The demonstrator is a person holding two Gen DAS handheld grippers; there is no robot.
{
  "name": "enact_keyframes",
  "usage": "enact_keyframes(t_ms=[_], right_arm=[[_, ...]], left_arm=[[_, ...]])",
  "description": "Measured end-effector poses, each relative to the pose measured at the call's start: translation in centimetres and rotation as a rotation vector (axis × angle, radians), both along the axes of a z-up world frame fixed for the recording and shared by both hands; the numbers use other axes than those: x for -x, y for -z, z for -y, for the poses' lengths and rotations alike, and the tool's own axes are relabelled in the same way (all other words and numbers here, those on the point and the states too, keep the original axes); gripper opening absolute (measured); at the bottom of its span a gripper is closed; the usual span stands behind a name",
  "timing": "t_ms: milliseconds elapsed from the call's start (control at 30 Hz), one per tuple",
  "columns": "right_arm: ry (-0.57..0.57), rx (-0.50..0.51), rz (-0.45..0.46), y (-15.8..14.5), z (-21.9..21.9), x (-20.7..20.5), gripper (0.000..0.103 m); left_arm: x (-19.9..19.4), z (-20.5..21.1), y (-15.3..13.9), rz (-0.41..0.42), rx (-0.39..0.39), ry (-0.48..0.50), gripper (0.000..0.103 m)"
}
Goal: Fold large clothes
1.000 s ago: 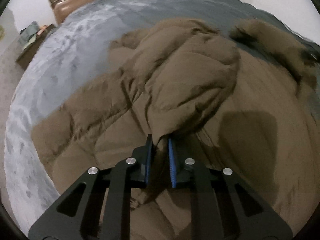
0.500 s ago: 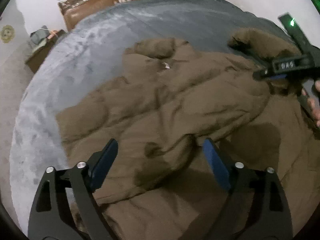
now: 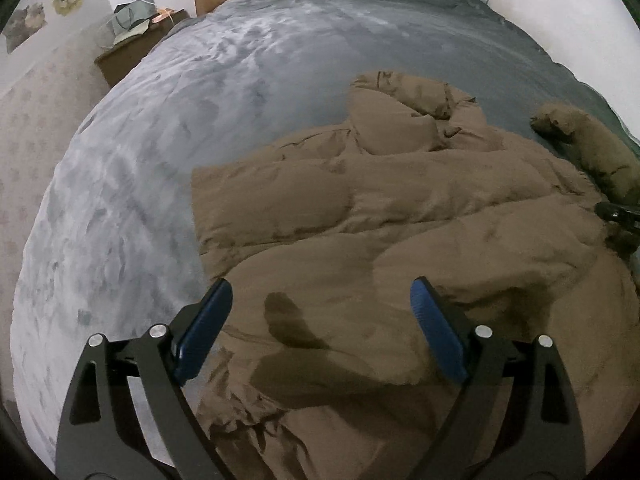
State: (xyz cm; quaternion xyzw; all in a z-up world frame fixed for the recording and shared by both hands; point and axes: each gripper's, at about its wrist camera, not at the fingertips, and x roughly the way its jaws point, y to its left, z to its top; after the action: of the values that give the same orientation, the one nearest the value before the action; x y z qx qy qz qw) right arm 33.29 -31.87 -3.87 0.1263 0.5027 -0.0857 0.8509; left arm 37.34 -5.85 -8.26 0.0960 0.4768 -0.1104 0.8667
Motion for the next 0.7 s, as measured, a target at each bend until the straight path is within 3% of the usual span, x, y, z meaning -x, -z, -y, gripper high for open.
enact_keyframes(t_ms=[200,300,367,400,433,500,700], right_arm=[[0.040,0.164,-0.052,0.0,0.9,1.6,0.006],[0.034,0.179,-0.070,0.4,0.9,1.8,0.008],[0.048,0.177,-0.033,-0.4,0.9,2.0,0.011],[0.060,0.185,-0.015,-0.9,0.8,2.1,0.019],[0.067,0.187,0.007,-1.5,0.7,2.2,0.041],[0.070,0.188,0.038,-2.2,0.3,2.4,0.060],[-0.021,0.241,0.056,-2.0,-3.3,1.9,0.060]], left_arm=[[-0.6,0.7,1.3,-0.014,-0.044,-0.005,0.090],[-0.6,0.4,1.8,-0.034,-0.045,-0.017,0.090],[-0.7,0.3,1.7,-0.036,-0.043,-0.027,0.090],[-0.5,0.1,1.6,-0.035,-0.043,-0.029,0.090],[-0.5,0.0,1.5,-0.034,-0.042,-0.032,0.090],[-0.3,-0.2,1.2,-0.031,-0.047,-0.037,0.091],[0.0,-0.3,1.5,-0.041,-0.082,-0.055,0.091]])
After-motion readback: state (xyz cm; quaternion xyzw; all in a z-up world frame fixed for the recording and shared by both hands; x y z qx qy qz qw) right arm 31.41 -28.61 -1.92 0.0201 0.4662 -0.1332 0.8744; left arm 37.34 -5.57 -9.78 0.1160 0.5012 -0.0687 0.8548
